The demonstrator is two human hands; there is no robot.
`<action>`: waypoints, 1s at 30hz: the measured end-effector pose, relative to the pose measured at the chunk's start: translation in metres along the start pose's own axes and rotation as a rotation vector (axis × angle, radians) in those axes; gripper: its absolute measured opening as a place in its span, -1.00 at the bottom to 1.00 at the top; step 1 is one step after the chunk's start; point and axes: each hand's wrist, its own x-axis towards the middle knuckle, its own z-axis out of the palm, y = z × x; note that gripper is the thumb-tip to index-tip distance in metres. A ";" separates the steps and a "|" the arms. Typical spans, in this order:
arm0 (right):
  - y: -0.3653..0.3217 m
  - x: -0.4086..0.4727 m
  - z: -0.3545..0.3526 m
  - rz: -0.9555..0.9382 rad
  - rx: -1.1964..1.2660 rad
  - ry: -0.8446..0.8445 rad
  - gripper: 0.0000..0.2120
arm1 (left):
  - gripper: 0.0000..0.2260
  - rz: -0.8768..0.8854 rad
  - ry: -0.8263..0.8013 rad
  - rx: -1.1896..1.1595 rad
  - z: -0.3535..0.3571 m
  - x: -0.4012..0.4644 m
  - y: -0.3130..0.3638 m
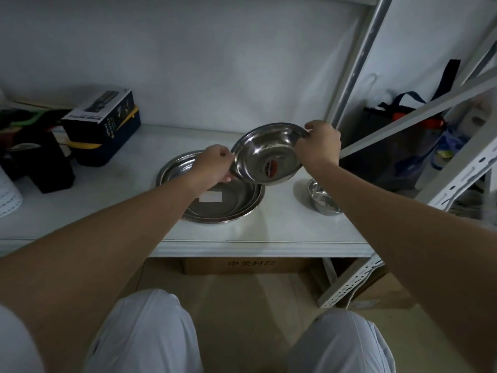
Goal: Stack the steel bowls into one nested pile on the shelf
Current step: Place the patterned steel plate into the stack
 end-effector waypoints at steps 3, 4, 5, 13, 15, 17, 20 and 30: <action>-0.010 -0.003 0.016 -0.003 0.063 -0.058 -0.66 | -0.69 0.003 0.150 0.039 -0.018 0.001 -0.002; -0.014 -0.004 0.023 -0.015 0.069 -0.083 -0.67 | -0.71 0.004 0.192 0.054 -0.025 0.002 -0.005; -0.018 -0.005 0.032 -0.028 0.068 -0.112 -0.70 | -0.80 0.003 0.219 0.077 -0.033 0.003 -0.008; -0.025 -0.022 0.104 -0.112 -0.105 -0.381 -0.74 | -0.84 -0.061 0.310 0.427 -0.067 0.014 -0.060; -0.019 -0.025 0.113 -0.120 -0.164 -0.440 -0.75 | -0.86 -0.051 0.305 0.471 -0.066 0.018 -0.070; -0.015 -0.027 0.119 -0.132 -0.204 -0.477 -0.76 | -0.83 -0.026 0.295 0.528 -0.066 0.023 -0.078; -0.012 -0.031 0.125 -0.222 -0.284 -0.519 -0.80 | -0.88 -0.013 0.300 0.613 -0.063 0.026 -0.086; 0.007 -0.031 0.125 -0.397 -0.355 -0.528 -0.71 | -0.90 0.085 0.283 0.779 -0.051 0.032 -0.096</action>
